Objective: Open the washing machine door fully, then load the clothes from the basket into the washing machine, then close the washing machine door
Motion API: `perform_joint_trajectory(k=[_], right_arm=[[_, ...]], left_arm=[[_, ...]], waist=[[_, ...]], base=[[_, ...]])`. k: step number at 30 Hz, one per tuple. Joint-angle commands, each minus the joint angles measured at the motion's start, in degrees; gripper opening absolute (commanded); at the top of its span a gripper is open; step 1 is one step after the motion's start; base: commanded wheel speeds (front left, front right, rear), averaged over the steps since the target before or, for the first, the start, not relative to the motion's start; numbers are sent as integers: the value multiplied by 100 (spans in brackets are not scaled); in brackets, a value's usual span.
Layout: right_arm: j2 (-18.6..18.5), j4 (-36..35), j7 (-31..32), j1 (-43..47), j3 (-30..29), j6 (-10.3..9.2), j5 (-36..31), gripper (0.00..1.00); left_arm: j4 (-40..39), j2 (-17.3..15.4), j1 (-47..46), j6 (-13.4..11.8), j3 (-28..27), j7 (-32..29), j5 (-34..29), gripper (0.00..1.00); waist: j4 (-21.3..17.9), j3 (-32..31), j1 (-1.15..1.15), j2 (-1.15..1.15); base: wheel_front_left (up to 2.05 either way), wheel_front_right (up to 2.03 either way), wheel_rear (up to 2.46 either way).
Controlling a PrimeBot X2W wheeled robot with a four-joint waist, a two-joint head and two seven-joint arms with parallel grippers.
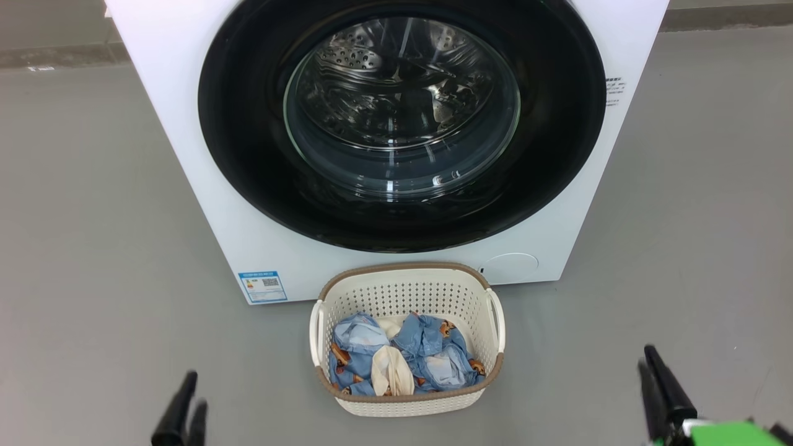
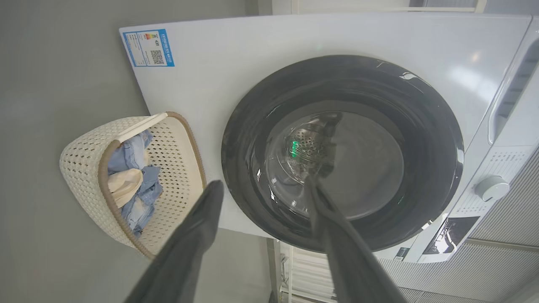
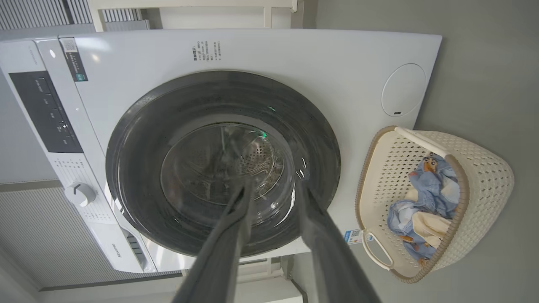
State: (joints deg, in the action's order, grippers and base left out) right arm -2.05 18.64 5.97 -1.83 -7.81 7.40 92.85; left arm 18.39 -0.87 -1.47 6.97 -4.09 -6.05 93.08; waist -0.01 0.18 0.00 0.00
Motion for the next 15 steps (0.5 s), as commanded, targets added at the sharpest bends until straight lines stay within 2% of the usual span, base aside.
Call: perform_joint_trajectory(k=[1, 7, 11, 15], right_arm=[[9, 19, -14, 24, 2, 0, 1, 100], [5, -73, -108, 28, 18, 0, -6, 100], [2, -143, -178, 64, 41, 1, -32, 100], [-1, -195, -231, 75, 57, 1, -72, 100]], left_arm=[[24, 14, 25, 0, 21, 16, -8, 100], [-24, 3, -2, 3, 111, 117, -52, 100], [-58, -4, 9, 5, 167, 184, -90, 100], [-87, -9, 4, 6, 200, 235, -133, 100]], waist=[[-1, 10, 0, 0], [1, 3, 13, 0], [5, 6, 1, 0], [6, 9, 0, 0]], base=[[0, 0, 0], [0, 0, 0], [0, 0, 0], [0, 0, 0]])
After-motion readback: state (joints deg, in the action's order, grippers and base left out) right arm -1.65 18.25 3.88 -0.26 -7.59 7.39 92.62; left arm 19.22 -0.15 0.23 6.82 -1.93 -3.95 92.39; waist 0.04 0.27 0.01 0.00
